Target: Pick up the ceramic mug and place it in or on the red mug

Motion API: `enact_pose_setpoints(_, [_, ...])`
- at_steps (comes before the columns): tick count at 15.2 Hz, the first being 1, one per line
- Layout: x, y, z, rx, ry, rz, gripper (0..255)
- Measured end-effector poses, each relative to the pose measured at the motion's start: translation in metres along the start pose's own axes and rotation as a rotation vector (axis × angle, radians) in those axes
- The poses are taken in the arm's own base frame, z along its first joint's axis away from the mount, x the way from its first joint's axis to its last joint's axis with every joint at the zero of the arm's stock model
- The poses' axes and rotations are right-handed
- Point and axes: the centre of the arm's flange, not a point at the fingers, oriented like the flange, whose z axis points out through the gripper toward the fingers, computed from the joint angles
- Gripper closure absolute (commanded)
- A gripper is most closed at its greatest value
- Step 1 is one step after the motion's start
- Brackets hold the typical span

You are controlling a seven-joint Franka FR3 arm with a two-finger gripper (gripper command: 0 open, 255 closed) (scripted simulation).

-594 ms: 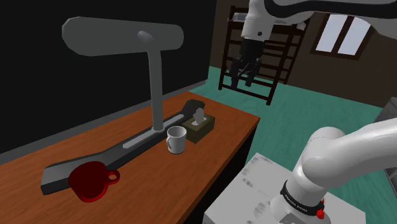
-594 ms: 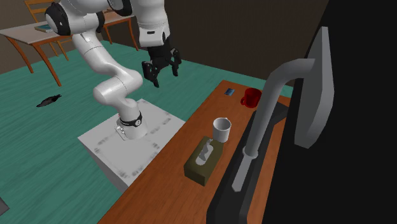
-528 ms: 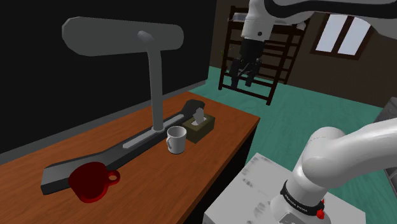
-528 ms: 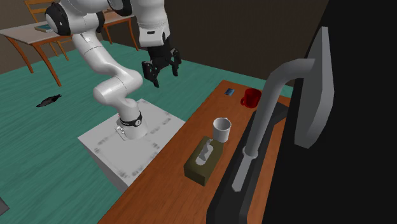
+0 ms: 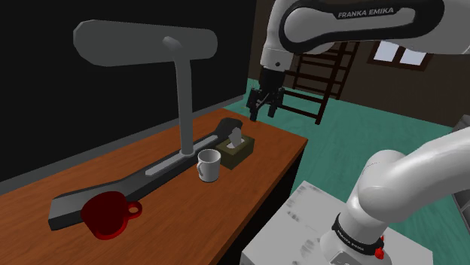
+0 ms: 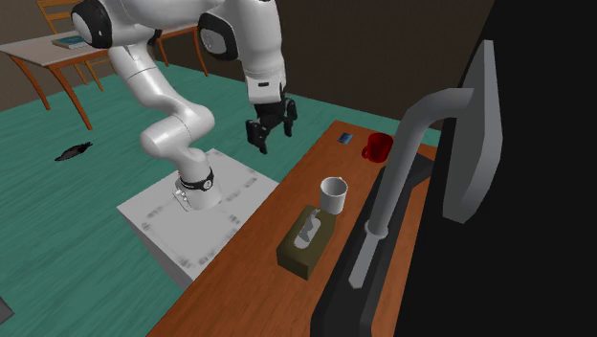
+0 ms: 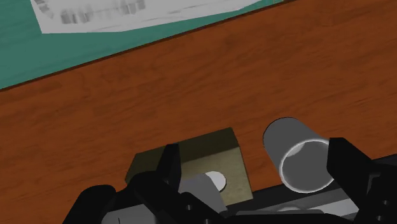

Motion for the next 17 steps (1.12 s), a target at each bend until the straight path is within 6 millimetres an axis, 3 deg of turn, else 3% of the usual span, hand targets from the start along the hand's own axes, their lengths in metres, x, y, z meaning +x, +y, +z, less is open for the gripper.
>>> enact_pose_setpoints(14, [0.1,-0.063,0.138,0.004,0.025,-0.012,0])
enact_pose_setpoints(17, [0.11,-0.069,0.158,0.005,0.027,-0.013,0])
